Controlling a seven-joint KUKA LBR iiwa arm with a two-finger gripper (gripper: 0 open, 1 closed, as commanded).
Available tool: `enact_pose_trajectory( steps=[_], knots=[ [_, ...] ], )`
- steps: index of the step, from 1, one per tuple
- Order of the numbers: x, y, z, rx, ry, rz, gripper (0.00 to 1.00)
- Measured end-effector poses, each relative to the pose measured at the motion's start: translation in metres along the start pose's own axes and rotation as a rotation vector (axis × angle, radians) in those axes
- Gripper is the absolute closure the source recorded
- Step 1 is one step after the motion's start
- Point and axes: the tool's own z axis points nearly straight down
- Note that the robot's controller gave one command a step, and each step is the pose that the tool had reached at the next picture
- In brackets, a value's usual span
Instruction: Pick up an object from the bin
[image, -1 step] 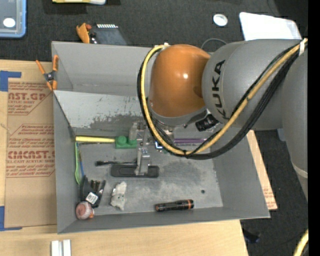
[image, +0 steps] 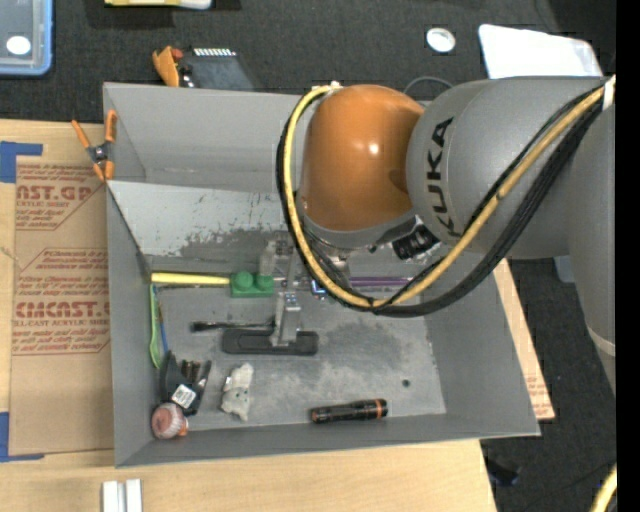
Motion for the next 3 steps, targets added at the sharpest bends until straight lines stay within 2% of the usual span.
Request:
enact_pose_trajectory(
  steps=[1, 2, 3],
  knots=[
    [0.005, -0.015, 0.090, -0.002, -0.002, 0.061, 0.00],
    [0.008, -0.018, 0.151, -0.001, 0.002, 0.064, 0.00],
    [0.020, -0.010, 0.124, -0.001, 0.001, 0.341, 0.00]
  ],
)
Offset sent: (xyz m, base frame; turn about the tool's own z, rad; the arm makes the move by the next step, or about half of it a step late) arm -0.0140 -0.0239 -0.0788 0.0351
